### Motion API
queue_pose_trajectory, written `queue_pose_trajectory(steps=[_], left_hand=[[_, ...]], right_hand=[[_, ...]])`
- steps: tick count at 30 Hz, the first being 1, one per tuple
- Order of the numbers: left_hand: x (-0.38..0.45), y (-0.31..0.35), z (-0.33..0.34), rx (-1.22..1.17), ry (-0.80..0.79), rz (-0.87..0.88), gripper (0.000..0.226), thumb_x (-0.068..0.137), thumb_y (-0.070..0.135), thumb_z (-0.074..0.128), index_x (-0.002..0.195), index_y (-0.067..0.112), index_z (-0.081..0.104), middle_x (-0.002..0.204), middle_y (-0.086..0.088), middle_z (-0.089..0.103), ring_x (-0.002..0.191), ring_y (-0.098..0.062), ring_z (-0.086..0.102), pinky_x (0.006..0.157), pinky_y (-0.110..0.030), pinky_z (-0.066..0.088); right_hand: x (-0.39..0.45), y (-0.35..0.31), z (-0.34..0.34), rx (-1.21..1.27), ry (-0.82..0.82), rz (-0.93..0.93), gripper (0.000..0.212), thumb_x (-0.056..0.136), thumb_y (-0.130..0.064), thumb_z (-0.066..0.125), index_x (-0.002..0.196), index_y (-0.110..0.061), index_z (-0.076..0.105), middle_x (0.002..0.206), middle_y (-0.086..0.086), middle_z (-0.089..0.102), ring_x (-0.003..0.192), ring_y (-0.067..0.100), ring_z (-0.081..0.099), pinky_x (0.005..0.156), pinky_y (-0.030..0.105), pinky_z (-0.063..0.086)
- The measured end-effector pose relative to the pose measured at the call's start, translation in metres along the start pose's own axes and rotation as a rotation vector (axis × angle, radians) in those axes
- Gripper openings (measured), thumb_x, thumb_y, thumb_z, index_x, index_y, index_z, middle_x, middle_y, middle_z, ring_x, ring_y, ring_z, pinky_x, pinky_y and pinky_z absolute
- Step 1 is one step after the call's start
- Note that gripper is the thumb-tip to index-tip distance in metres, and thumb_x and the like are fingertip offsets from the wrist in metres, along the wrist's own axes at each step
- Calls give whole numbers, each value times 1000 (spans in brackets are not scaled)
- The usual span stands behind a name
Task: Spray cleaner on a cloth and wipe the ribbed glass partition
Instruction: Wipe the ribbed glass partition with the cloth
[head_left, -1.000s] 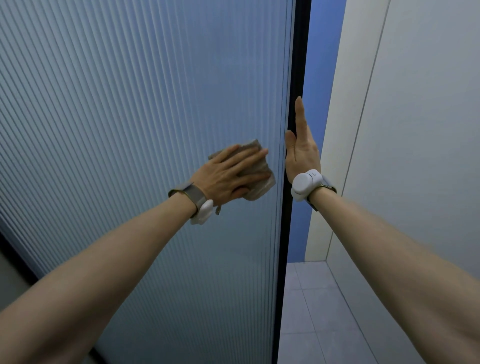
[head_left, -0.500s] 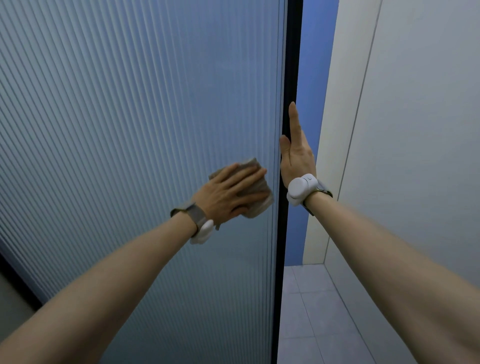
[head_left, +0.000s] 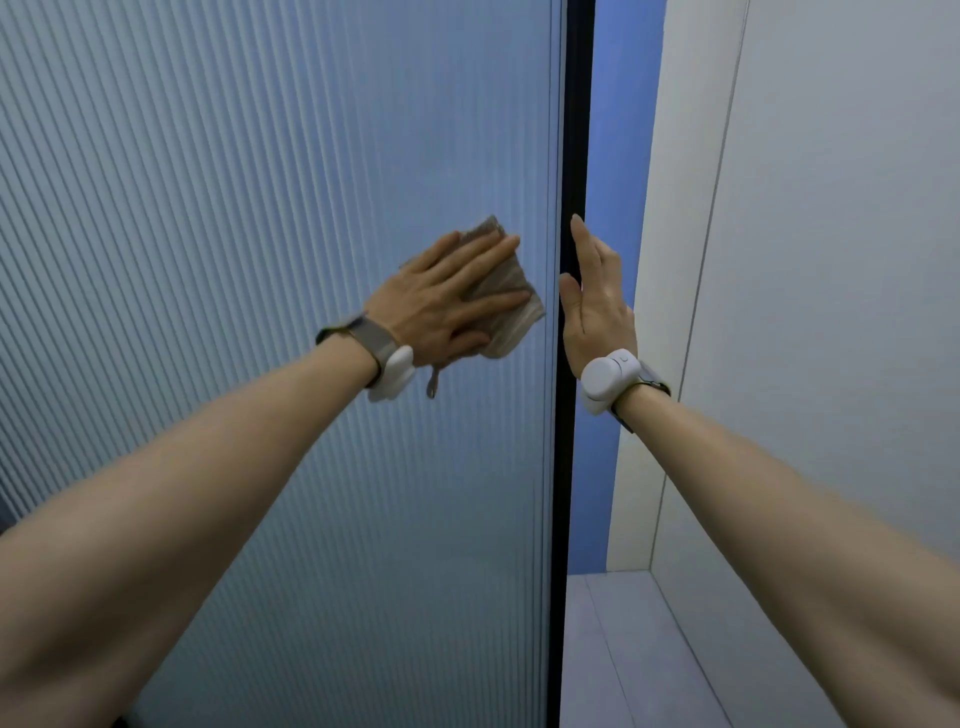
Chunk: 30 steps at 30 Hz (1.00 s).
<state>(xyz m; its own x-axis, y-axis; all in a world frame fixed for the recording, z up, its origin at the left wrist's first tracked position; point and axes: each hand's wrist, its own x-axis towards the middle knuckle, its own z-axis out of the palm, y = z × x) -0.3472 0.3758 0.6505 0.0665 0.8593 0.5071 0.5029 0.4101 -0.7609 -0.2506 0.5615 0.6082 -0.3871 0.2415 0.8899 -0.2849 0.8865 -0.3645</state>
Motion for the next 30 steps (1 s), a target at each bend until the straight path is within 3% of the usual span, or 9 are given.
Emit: queue_pose_trajectory(steps=[5,13,15,18,21,24,27,30], left_hand=[[38,-51,-36,43,20,-103,60,89,52,35,144,36,18,157,-14,11,145,-32,10,118,-50,10],[34,-36,-38,27,-10,-120,61,88,50,38,144,35,19,158,-13,10,145,-34,6,117,-52,4],[26,-32,-35,12,-3,-103,61,88,50,42,144,36,21,157,-13,13,145,-33,9,117,-52,7],[15,-37,-31,17,23,-83,59,88,50,42,143,36,23,156,-12,18,144,-32,14,117,-50,11],[-1,-44,-29,21,6,-98,57,90,51,38,143,36,25,156,-13,17,144,-31,14,117,-50,13],[-30,-53,-29,17,-22,-167,56,91,51,36,143,36,24,156,-13,16,144,-31,13,117,-50,12],[-60,-63,-27,8,-36,-266,55,92,52,29,144,36,19,157,-14,13,145,-30,8,118,-51,12],[-71,-64,-27,-30,-48,-383,55,92,55,22,145,38,16,158,-14,9,146,-30,3,118,-51,10]], right_hand=[[40,-16,-15,-31,-1,-59,52,99,-21,35,147,-29,20,143,-2,36,95,24,57,73,38,55],[61,-27,-10,-112,34,-99,54,98,-23,38,148,-28,19,144,4,33,68,23,54,58,34,51],[58,-27,-8,-120,40,-84,54,97,-21,39,147,-27,21,145,5,32,83,23,55,64,35,53],[58,-33,-5,-176,79,-63,54,95,-22,44,146,-23,27,147,9,27,120,26,42,87,42,51],[61,-39,-3,-157,117,-51,52,93,-19,48,142,-17,32,146,12,28,125,27,36,100,48,43],[62,-42,-2,-126,112,-44,52,92,-19,48,142,-17,33,146,11,28,128,28,34,101,45,43],[61,-41,-5,-147,99,-59,54,92,-19,48,143,-19,30,146,6,27,129,26,34,85,31,43],[61,-40,-6,-157,105,-51,54,92,-19,48,143,-19,31,146,5,29,128,25,36,80,27,38]])
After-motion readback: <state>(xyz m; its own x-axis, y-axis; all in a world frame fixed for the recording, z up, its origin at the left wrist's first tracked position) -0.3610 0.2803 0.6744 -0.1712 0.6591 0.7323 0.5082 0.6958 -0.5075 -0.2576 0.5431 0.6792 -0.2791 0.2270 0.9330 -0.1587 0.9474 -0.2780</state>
